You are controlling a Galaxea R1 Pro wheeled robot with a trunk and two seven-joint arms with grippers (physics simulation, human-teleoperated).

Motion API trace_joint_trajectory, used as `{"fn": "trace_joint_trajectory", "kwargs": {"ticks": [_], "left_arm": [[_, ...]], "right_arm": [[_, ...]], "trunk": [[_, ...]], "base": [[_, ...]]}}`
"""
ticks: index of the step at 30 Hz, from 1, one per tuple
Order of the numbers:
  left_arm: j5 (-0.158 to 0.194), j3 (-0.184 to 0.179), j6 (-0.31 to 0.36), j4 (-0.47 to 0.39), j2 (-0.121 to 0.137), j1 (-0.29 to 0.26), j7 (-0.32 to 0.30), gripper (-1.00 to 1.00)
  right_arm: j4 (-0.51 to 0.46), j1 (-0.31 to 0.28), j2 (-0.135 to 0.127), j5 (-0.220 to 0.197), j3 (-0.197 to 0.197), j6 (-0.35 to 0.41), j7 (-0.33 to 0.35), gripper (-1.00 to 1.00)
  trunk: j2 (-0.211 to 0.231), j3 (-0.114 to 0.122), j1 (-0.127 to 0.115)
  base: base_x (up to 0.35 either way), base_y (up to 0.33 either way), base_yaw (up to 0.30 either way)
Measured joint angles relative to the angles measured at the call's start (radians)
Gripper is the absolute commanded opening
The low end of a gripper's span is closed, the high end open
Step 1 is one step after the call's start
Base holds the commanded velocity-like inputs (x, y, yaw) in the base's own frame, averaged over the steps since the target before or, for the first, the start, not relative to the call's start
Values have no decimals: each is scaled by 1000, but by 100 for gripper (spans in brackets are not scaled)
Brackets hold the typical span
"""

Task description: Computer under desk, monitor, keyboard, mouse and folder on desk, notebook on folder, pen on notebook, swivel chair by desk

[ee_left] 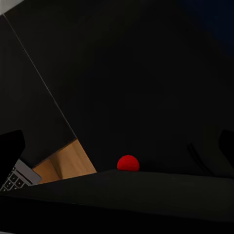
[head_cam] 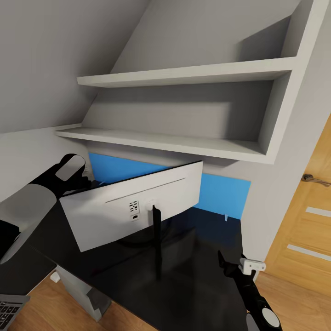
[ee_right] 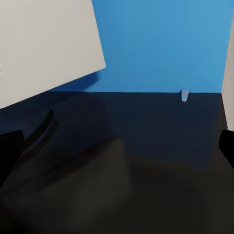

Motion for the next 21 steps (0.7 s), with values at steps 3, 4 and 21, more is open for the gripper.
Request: {"fn": "trace_joint_trajectory", "kwargs": {"ticks": [3, 4, 21], "left_arm": [[1, 0, -1, 0, 0, 0, 1, 100], [1, 0, -1, 0, 0, 0, 1, 100], [2, 0, -1, 0, 0, 0, 2, 100]], "right_arm": [[-1, 0, 1, 0, 9, 1, 0, 100], [-1, 0, 1, 0, 11, 1, 0, 100], [-2, 0, 2, -1, 17, 1, -1, 100]], "trunk": [[0, 0, 0], [0, 0, 0], [0, 0, 0]], "base": [[0, 0, 0], [0, 0, 0], [0, 0, 0]]}}
